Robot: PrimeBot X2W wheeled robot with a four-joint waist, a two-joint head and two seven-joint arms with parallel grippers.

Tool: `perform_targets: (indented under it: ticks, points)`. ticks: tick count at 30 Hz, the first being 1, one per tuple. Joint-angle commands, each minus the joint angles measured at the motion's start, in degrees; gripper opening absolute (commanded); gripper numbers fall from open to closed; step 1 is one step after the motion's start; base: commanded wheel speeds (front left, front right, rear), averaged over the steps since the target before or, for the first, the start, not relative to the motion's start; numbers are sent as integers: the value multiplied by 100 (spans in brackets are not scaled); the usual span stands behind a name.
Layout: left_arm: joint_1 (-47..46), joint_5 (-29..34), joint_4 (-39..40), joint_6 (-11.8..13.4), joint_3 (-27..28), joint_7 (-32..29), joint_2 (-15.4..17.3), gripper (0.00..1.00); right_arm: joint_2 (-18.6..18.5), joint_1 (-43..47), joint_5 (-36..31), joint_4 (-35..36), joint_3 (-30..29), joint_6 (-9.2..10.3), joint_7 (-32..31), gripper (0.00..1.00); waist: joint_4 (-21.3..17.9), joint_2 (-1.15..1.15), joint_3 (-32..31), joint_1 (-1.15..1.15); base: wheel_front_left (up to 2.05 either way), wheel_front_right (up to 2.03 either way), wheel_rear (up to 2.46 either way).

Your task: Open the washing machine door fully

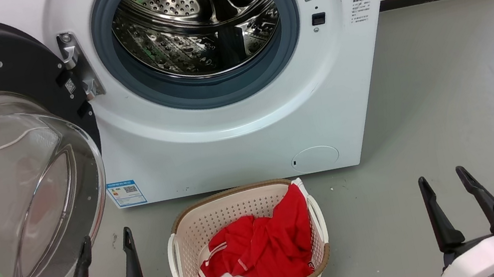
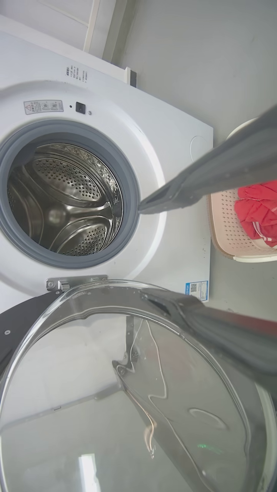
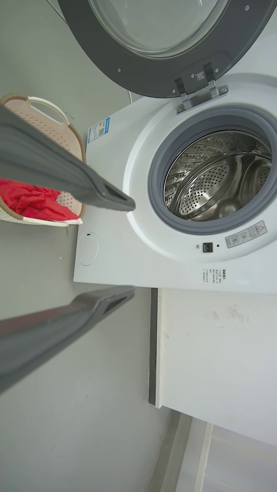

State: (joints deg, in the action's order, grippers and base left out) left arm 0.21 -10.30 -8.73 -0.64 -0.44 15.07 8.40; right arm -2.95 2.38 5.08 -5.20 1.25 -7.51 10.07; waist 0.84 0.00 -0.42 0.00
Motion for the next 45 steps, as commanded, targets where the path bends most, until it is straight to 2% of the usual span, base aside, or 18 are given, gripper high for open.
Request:
perform_targets:
  ticks: [1,5,25,45]
  points:
    - [3,-1,0,-19,-1,0,-1,0,0,0,1,-3,-1,0,1,0,-1,0,1,0,0,0,0]
    - [116,-15,-207,-22,-20,-34,-55,0,0,80,9,-201,12,0,-8,0,-1,0,1,0,0,0,0]
    - [-101,-2115,-291,-193,178,-587,-180,0,-111,-167,2378,-356,-44,1,-311,0,-15,0,11,0,0,0,0]
    - [-268,-3791,-350,-334,320,-1019,-280,0,-162,-363,4215,-488,-141,1,-596,0,-28,0,20,0,0,0,0]
